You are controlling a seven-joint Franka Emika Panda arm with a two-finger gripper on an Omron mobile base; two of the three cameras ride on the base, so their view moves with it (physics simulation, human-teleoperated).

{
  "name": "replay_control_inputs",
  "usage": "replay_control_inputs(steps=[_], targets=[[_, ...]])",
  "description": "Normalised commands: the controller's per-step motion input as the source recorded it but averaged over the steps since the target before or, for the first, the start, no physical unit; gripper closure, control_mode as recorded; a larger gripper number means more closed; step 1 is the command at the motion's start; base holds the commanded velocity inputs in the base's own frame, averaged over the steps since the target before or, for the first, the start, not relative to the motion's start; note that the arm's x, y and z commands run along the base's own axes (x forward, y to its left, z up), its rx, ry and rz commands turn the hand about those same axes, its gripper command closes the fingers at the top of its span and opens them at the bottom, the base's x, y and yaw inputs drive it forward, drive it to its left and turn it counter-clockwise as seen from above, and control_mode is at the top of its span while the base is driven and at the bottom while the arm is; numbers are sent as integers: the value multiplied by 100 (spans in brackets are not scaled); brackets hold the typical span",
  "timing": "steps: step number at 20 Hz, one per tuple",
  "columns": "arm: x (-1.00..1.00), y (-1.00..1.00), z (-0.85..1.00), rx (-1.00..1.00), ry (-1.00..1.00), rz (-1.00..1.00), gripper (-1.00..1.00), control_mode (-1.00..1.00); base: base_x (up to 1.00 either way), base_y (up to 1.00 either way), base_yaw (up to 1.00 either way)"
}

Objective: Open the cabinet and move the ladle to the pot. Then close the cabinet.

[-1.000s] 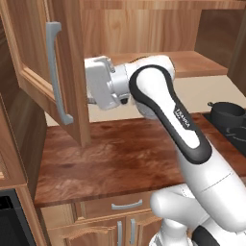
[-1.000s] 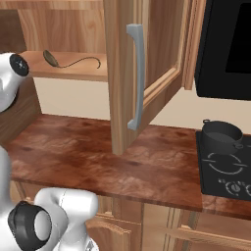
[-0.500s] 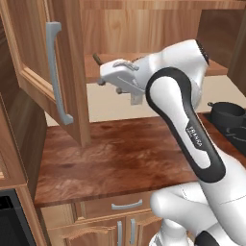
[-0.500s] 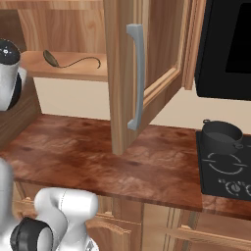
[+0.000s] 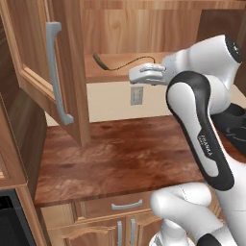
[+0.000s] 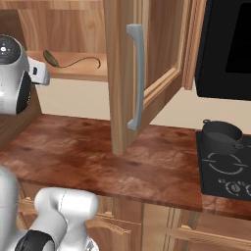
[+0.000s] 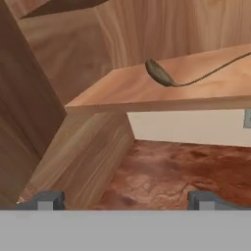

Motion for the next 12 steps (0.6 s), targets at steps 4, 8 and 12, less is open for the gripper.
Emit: replay_control_inputs(steps=[4,8,12], targets=[[31,-74,3,-13,-3,-16,-100,-100,0,0,0],[45,-62,5,-7,0,-14,-100,-100,0,0,0],[51,-60,4,-3,0,-13,-100,-100,0,0,0]])
